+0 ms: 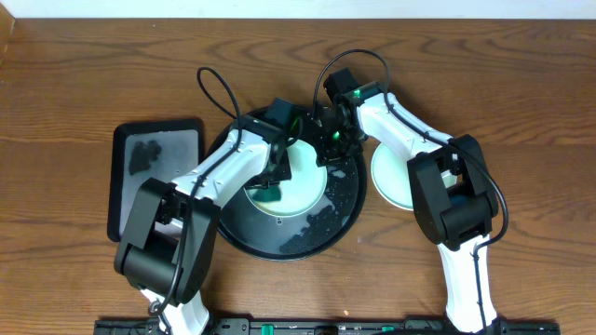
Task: Clean dirty plates on tray and stack at the side
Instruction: 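Scrub the last mint-green plate with the sponge in the left gripper, then return the left gripper with sponge over the black tray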
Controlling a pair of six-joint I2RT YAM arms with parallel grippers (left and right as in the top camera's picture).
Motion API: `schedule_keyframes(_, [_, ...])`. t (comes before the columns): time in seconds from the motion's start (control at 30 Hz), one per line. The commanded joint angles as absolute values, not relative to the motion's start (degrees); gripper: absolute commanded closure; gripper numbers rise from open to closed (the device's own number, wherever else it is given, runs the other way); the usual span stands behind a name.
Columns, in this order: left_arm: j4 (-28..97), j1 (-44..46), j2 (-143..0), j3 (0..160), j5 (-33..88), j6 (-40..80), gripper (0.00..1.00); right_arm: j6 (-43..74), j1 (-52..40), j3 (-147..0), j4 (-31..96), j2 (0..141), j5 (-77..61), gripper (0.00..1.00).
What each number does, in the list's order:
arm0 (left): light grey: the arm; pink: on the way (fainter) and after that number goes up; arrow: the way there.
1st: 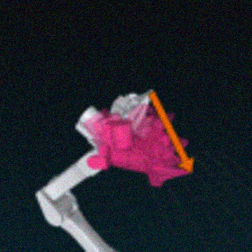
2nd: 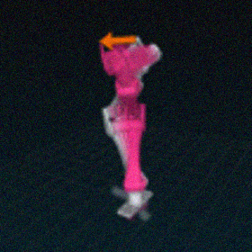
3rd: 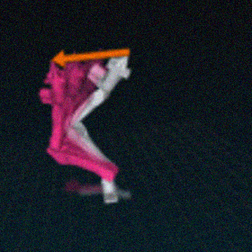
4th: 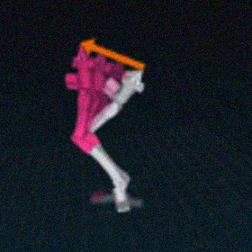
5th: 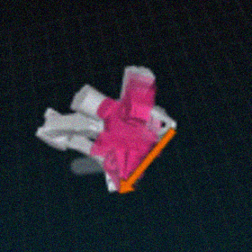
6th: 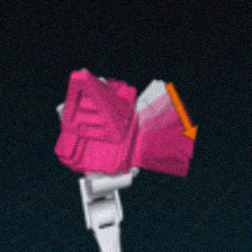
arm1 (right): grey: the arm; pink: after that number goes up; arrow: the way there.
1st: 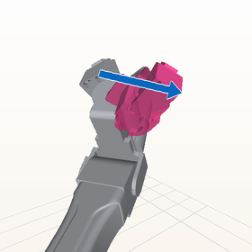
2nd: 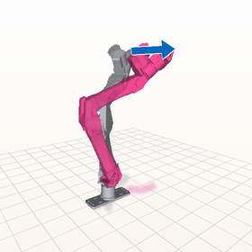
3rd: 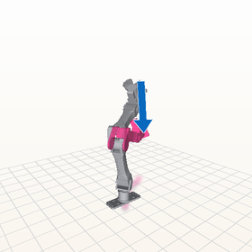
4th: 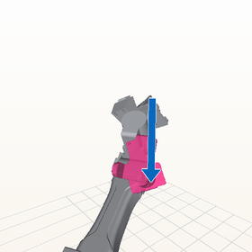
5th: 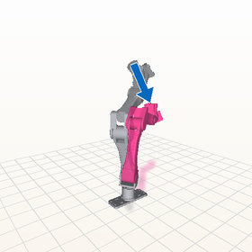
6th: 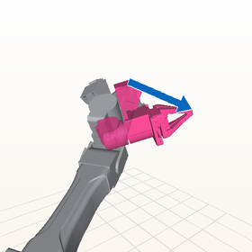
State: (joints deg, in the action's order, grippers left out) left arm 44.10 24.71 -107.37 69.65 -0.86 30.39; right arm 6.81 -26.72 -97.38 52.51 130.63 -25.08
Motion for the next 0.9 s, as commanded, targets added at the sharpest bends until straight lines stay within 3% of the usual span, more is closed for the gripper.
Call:
schedule_keyframes(0.0, [43.8, 24.6, -108.0, 69.5, 23.9, 15.7, 0.93, 7.2, -27.2, -96.2, 52.2, 134.7, -21.5, 0.99])
schedule_keyframes(0.17, [39.7, 24.6, -108.0, 69.5, 21.6, 13.2, 0.93, 7.2, -27.2, -96.2, 52.2, 134.7, -21.5, 0.99])
schedule_keyframes(0.57, [31.7, 24.1, -108.0, 69.5, -12.4, 27.0, 0.92, 7.2, -27.2, -96.2, 52.3, 134.7, -21.4, 0.99])
schedule_keyframes(0.87, [41.6, 21.1, -107.2, 74.2, -10.1, 27.6, 0.93, 7.2, -27.2, -96.2, 52.3, 134.7, -21.4, 0.99])
